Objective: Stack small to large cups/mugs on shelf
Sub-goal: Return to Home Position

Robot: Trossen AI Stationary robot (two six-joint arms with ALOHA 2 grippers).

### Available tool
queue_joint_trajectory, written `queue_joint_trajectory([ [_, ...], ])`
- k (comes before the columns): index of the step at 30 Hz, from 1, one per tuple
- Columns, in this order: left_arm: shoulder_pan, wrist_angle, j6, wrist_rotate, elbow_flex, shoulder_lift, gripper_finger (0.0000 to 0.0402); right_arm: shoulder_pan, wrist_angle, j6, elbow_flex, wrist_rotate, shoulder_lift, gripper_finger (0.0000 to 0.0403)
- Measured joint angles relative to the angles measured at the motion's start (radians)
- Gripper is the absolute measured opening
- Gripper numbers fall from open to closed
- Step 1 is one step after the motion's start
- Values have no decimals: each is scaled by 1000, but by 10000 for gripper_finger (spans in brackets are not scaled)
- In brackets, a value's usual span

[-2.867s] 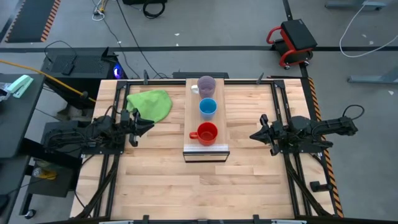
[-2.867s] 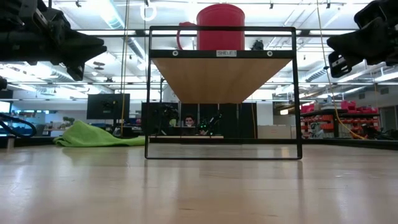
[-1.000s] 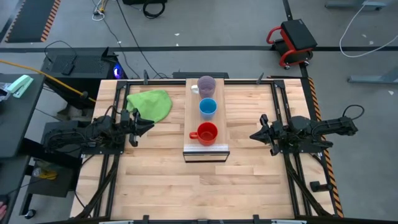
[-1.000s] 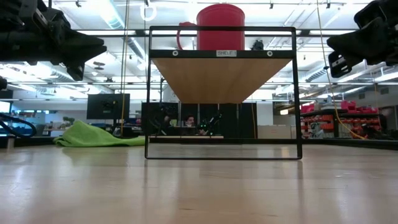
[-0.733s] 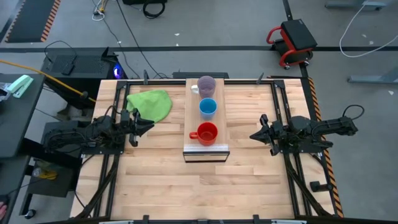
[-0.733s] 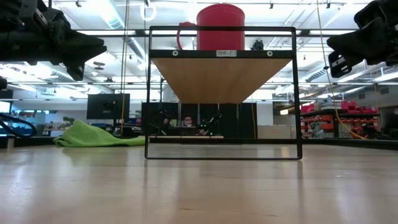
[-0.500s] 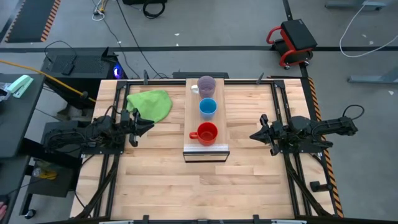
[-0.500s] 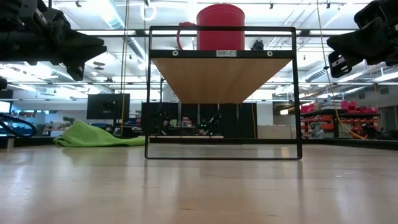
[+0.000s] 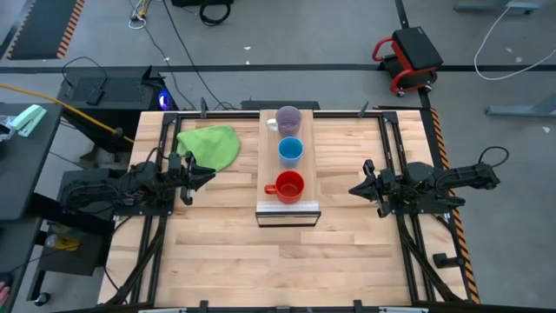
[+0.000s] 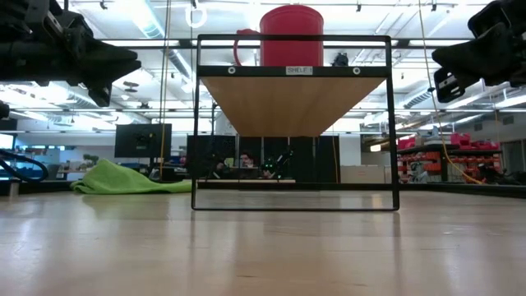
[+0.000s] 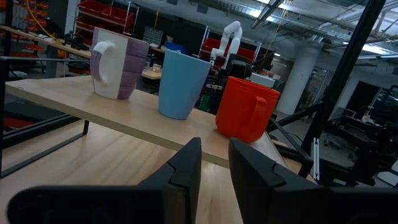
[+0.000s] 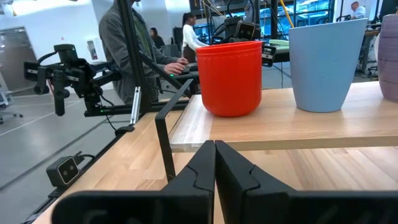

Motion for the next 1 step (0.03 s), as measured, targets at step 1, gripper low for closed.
queue_joint_trajectory([
  [1,0,0,0,0,0,0,91,0,0,0,0,0,0,14],
])
